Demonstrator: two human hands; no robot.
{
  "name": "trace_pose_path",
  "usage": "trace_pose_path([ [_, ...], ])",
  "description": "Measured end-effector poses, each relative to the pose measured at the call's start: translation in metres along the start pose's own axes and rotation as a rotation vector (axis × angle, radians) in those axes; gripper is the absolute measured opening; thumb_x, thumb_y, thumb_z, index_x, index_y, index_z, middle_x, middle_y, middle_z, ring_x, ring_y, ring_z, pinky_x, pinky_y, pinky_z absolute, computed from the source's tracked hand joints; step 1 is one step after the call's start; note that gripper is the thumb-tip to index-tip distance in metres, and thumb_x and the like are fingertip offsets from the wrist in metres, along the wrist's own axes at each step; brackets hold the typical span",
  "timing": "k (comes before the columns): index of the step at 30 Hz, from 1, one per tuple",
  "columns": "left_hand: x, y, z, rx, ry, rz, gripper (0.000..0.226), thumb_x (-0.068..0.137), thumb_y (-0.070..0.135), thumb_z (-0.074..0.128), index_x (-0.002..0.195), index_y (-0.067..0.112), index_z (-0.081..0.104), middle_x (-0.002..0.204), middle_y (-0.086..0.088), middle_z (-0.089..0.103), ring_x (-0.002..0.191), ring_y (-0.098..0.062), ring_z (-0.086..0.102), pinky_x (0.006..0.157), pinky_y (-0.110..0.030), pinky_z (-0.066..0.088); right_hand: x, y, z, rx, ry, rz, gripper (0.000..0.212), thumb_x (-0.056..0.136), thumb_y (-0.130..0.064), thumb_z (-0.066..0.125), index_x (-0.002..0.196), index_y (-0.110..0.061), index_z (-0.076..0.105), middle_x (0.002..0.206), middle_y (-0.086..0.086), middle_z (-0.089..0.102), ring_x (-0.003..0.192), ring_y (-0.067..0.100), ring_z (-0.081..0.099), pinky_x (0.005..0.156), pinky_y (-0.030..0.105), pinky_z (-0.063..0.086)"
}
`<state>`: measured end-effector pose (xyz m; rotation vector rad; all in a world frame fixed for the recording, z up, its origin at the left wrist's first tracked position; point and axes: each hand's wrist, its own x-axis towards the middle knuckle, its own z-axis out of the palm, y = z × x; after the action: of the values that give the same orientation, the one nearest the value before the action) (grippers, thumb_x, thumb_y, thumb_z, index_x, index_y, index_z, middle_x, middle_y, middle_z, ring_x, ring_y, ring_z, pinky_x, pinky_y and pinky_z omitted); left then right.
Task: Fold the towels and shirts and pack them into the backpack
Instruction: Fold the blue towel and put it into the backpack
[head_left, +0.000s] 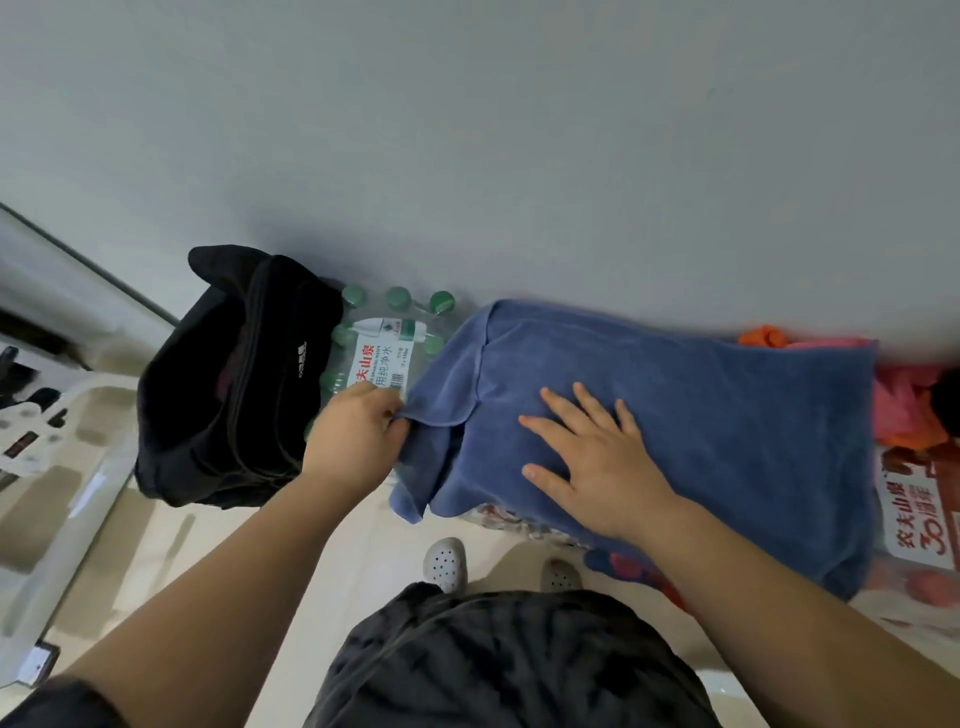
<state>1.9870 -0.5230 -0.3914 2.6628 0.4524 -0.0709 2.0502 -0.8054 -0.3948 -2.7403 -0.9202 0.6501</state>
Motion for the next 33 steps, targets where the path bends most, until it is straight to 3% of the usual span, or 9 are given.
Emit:
trace_pose_path([
  [4,0.010,0.002,-0.019,-0.558,-0.101,-0.174,0.015,0.088,0.024,0.072,0.077,0.015,0.069,0.070,-0.003,0.069,0.065,-0.025,0.063,0.065,-0.038,0.057,0.005,-0.043,-0.015,0.142,0.166,0.039,0.071,0.086,-0.070,0.034,0.146,-0.033,0.044,0.142,-0.005,0.050,0.136,0.022,0.040,0.114,0.041,0.032],
  [6,0.014,0.001,-0.027,-0.817,-0.209,-0.235,0.018,0.088,0.014,0.074,0.078,0.002,0.065,0.069,-0.013,0.067,0.060,-0.022,0.058,0.060,-0.037,0.055,0.012,-0.073,-0.022,0.425,0.115,0.081,0.060,0.091,-0.061,0.050,0.146,-0.038,0.042,0.126,-0.011,0.062,0.118,0.010,0.055,0.101,0.034,0.046],
  [8,0.019,-0.002,-0.031,-0.880,-0.254,-0.214,0.019,0.088,0.009,0.074,0.080,-0.003,0.062,0.071,-0.022,0.065,0.062,-0.021,0.059,0.060,-0.035,0.053,0.020,-0.101,-0.027,0.764,0.025,0.152,0.057,0.095,-0.048,0.059,0.148,-0.043,0.038,0.114,-0.014,0.068,0.104,0.000,0.062,0.095,0.028,0.050],
  [14,0.032,-0.010,-0.034,-0.857,-0.231,-0.103,0.011,0.087,0.010,0.073,0.078,0.008,0.067,0.072,-0.018,0.068,0.064,-0.019,0.057,0.063,-0.037,0.046,0.041,-0.141,-0.030,1.223,0.105,0.415,0.043,0.102,-0.037,0.054,0.145,-0.030,0.050,0.119,-0.012,0.066,0.108,0.008,0.065,0.090,0.027,0.052],
  [19,0.036,-0.017,-0.031,-0.703,-0.287,0.010,0.009,0.080,0.020,0.075,0.077,0.023,0.067,0.073,-0.002,0.071,0.068,-0.025,0.065,0.069,-0.040,0.054,0.050,-0.150,-0.044,1.094,0.248,0.437,0.047,0.102,-0.033,0.055,0.147,-0.022,0.048,0.145,-0.008,0.053,0.127,0.003,0.049,0.113,0.037,0.042],
  [22,0.032,-0.024,-0.027,-0.558,-0.325,0.050,0.012,0.073,0.014,0.073,0.072,0.020,0.064,0.068,0.002,0.068,0.070,-0.024,0.065,0.065,-0.036,0.053,0.062,-0.154,-0.061,1.033,0.271,0.380,0.047,0.104,-0.028,0.053,0.149,-0.020,0.047,0.137,-0.006,0.056,0.119,-0.001,0.047,0.109,0.022,0.040],
  [25,0.026,-0.029,-0.028,-0.476,-0.296,0.085,0.013,0.075,0.012,0.071,0.067,0.018,0.063,0.063,0.004,0.065,0.066,-0.019,0.061,0.059,-0.030,0.045,0.080,-0.155,-0.073,1.056,0.253,0.344,0.046,0.104,-0.022,0.053,0.149,-0.018,0.046,0.142,0.000,0.056,0.123,0.000,0.048,0.092,0.001,0.039],
  [29,0.022,-0.035,-0.033,-0.570,-0.294,0.035,0.008,0.085,0.017,0.063,0.079,0.021,0.061,0.071,0.000,0.067,0.073,-0.027,0.063,0.066,-0.039,0.050,0.105,-0.159,-0.081,1.172,0.238,0.342,0.046,0.103,-0.019,0.053,0.148,-0.022,0.047,0.150,-0.004,0.049,0.137,0.012,0.045,0.111,0.033,0.042],
  [33,0.016,-0.042,-0.040,-0.875,-0.228,-0.161,0.006,0.092,0.030,0.061,0.090,0.025,0.059,0.084,-0.005,0.071,0.079,-0.029,0.066,0.070,-0.044,0.054,0.121,-0.170,-0.088,1.249,0.274,0.321,0.054,0.099,-0.005,0.049,0.149,-0.024,0.046,0.153,-0.004,0.043,0.140,0.011,0.041,0.115,0.037,0.037],
])
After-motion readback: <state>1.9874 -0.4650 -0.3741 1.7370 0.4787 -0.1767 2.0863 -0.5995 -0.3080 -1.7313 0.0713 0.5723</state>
